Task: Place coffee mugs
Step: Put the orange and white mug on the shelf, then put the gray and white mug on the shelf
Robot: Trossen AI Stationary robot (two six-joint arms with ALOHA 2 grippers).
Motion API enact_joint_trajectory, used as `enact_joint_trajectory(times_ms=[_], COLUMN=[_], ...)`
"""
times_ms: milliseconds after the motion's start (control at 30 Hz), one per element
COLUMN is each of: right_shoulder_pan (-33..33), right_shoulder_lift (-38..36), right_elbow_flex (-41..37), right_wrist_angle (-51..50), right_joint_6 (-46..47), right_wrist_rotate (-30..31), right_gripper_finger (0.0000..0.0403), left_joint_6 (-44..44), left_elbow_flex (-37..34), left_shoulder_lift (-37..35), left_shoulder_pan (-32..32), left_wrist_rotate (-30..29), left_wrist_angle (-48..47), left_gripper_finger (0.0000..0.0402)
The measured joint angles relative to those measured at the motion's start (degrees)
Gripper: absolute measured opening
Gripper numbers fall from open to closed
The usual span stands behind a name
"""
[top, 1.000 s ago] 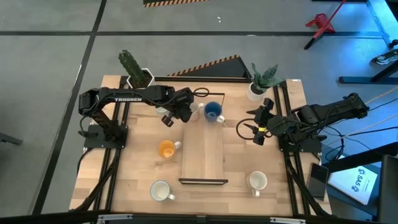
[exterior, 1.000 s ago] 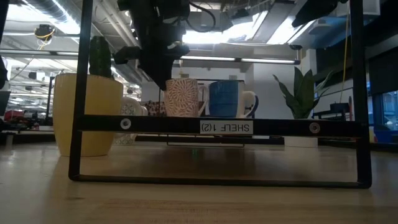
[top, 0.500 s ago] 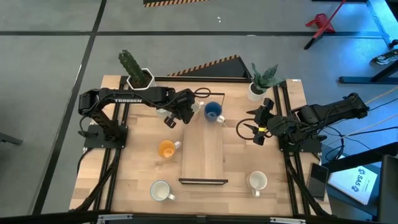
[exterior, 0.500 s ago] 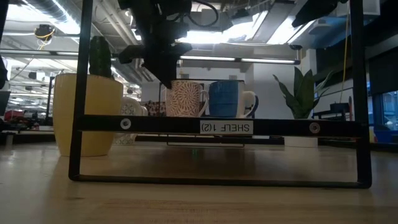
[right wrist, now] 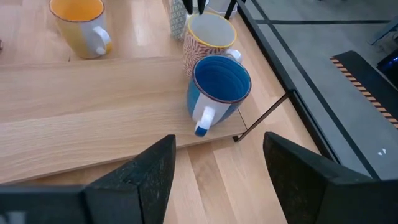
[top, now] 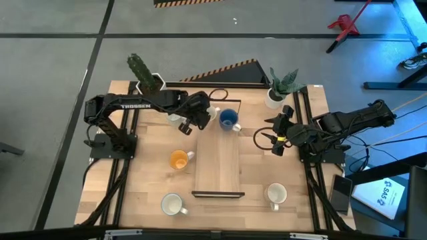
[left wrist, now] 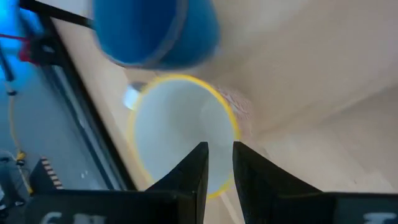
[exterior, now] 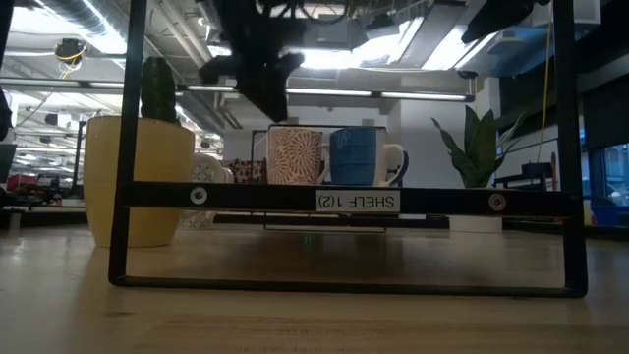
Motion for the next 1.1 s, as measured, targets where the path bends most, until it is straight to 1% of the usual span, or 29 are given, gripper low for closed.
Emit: enact_joint_trajectory(times_ms=[233,333,433,533,633,700,767,833,967,1100], right_shoulder_pan=[0.02,0.02,0.02,0.02,0.02,0.02,0.39,2.24,7.88,14.35], right_shoulder_lift=[0.00,0.00,0.02,0.01,0.71,1.85,3.67,5.73,10.96,14.08], right_elbow_flex=[0.00,0.00,0.00,0.00,0.00,0.00,0.00,0.00,-0.10,-0.11], right_wrist_angle=[-0.15,-0.13,-0.13,-0.15,-0.18,-0.36,-1.17,-3.16,-8.45,-8.98], right_joint_6=[-0.02,-0.02,-0.02,-0.02,0.00,0.61,3.77,7.30,15.33,24.61], right_wrist_rotate=[0.00,0.00,-0.19,-1.50,-5.41,-11.01,-17.03,-20.94,-22.47,-22.60], right_gripper_finger=[0.0230,0.0230,0.0230,0.0230,0.0230,0.0230,0.0230,0.0230,0.0230,0.0230], left_joint_6=[-1.74,-2.34,-5.62,-10.02,-14.40,-16.36,-17.43,-18.09,-19.51,-19.52], left_elbow_flex=[5.27,6.86,9.84,14.24,18.59,21.53,23.49,24.31,24.61,24.59], left_shoulder_lift=[-0.07,-0.07,-0.07,-0.07,-0.07,-0.07,-0.11,-0.09,-0.09,0.00], left_shoulder_pan=[-0.44,-0.89,-1.99,-3.72,-5.99,-7.73,-9.40,-10.72,-13.11,-14.69], left_wrist_rotate=[0.92,0.90,0.28,-0.63,0.06,0.17,0.35,0.33,1.01,1.15], left_wrist_angle=[-2.82,-6.51,-9.78,-13.01,-13.17,-12.89,-11.32,-8.39,-0.61,0.41], left_gripper_finger=[0.0067,0.0067,0.0067,0.0067,0.0067,0.0067,0.0067,0.0067,0.0067,0.0067])
